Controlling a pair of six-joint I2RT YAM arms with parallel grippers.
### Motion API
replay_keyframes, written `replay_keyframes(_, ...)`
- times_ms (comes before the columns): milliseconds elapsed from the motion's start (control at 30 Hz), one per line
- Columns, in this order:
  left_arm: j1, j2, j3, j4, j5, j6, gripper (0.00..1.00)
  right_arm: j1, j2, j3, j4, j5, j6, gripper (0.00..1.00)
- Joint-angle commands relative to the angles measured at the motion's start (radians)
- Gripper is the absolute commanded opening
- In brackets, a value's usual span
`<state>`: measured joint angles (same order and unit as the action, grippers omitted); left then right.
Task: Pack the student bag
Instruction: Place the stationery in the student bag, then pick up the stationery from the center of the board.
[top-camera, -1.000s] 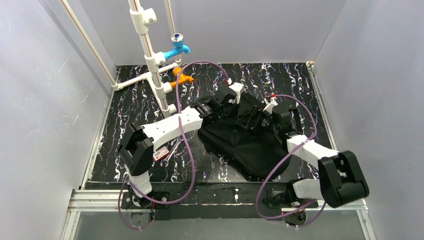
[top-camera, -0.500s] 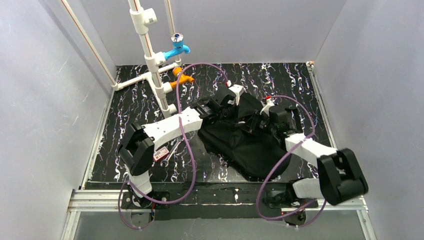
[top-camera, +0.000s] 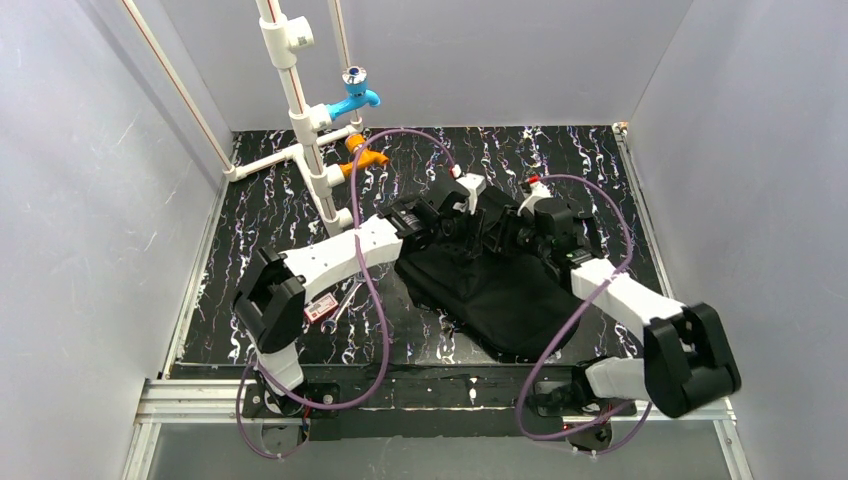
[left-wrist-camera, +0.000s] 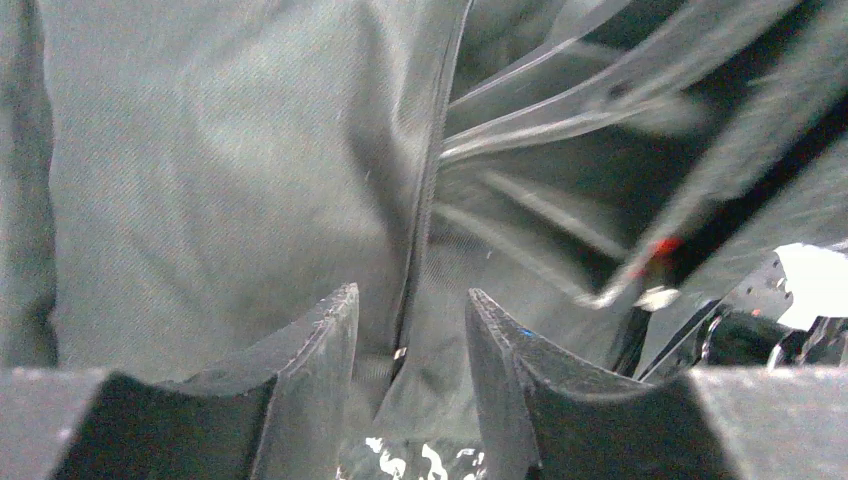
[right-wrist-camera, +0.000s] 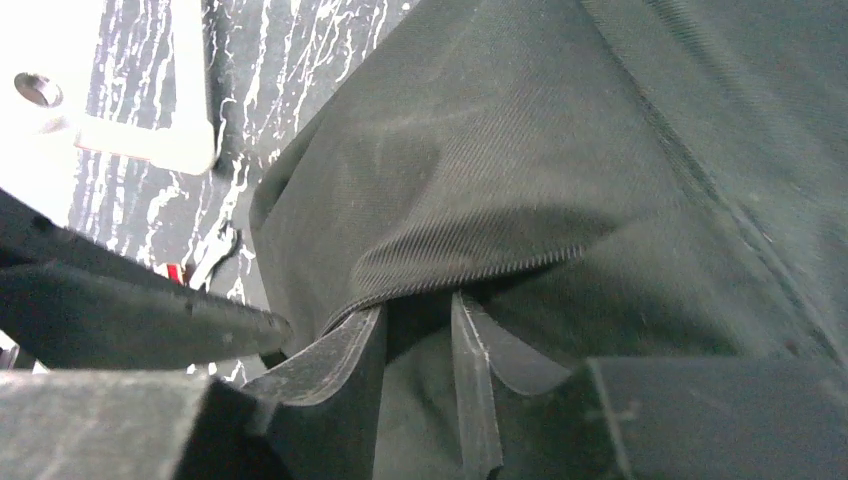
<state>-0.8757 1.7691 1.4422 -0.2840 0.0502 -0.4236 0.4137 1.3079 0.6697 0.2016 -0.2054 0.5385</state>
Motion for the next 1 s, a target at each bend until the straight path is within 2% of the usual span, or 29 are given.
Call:
replay_keyframes(0, -0.003, -0.17, -0.083, -0.096, -0.017, 0.036, 0.48, -0.001, -0.15, -0.023, -0.249, 0.077, -0.131, 0.41)
replay_keyframes(100, 0.002, -0.295, -0.203, -0.167, -0.104, 0.061, 0.56, -0.001, -0.253, -0.012, -0.434, 0.123, -0.215, 0.48)
replay_keyframes(267, 0.04, -0.497, -0.395, -0.364, -0.241, 0.051, 0.7, 0.0, -0.35, 0.035, -0.567, 0.074, -0.276, 0.55)
replay_keyframes(400, 0.19, -0.676, -0.509, -0.508, -0.324, -0.059, 0.85, 0.025, -0.347, 0.051, -0.55, -0.026, -0.228, 0.56)
replay_keyframes(533, 0.372, -0.818, -0.593, -0.554, -0.371, -0.178, 0.98, 0.102, -0.336, 0.052, -0.506, -0.011, -0.181, 0.56)
replay_keyframes(600, 0.498, -0.852, -0.628, -0.55, -0.315, -0.219, 0.98, 0.135, -0.332, 0.063, -0.502, 0.006, -0.173, 0.56)
replay_keyframes(733, 0.751, -0.837, -0.653, -0.541, -0.099, -0.325, 0.98, 0.158, -0.345, 0.077, -0.516, 0.025, -0.169, 0.55)
replay_keyframes(800, 0.813, -0.794, -0.652, -0.55, -0.026, -0.41, 0.98, 0.16, -0.361, 0.075, -0.527, 0.034, -0.17, 0.55)
replay_keyframes(900, 0.853, -0.699, -0.629, -0.6, -0.004, -0.519, 0.98, 0.16, -0.378, 0.069, -0.537, 0.043, -0.171, 0.55)
replay_keyframes(967, 0.856, -0.658, -0.619, -0.586, -0.01, -0.533, 0.98, 0.16, -0.389, 0.066, -0.54, 0.039, -0.17, 0.55)
